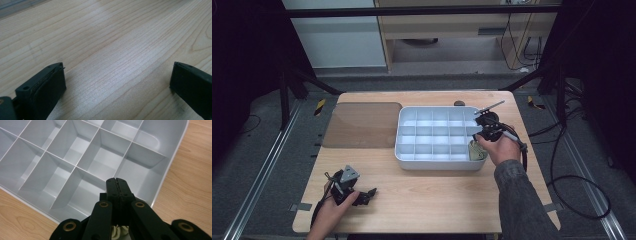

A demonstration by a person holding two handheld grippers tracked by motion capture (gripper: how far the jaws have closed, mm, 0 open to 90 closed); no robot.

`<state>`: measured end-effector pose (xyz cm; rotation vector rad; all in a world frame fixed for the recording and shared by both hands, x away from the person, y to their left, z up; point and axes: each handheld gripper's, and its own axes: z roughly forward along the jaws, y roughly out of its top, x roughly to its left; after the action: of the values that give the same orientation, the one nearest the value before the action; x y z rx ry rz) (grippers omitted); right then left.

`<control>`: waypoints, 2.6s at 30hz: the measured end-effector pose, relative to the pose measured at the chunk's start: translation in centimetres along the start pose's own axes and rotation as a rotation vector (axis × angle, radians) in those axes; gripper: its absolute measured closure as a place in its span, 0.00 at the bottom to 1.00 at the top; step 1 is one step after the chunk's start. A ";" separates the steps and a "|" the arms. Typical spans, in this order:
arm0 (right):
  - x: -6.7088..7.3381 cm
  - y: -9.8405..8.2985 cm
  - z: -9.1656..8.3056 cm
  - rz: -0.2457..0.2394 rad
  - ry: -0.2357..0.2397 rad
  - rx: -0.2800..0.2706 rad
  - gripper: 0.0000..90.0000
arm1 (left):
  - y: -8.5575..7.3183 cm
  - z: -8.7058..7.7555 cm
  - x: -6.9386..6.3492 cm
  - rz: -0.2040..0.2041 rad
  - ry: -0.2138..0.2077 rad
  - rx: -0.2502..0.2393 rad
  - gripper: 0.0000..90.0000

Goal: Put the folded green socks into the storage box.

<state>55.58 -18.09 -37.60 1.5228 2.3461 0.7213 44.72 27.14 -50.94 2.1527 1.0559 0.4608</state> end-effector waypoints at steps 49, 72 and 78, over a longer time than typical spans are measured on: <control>-0.7 -2.0 3.9 -0.003 -0.059 0.137 1.00 | 0.1 0.0 -0.1 0.013 -0.006 0.003 0.00; -0.1 -2.4 6.1 -0.049 -0.096 0.222 1.00 | 0.1 0.0 -0.1 0.014 -0.005 0.004 0.00; -0.1 -2.3 6.2 -0.046 -0.090 0.233 1.00 | 0.1 0.0 -0.1 0.014 -0.005 0.004 0.00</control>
<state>56.67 -17.34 -44.05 1.5492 2.4577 0.3707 44.70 27.02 -50.91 2.1656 1.0403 0.4601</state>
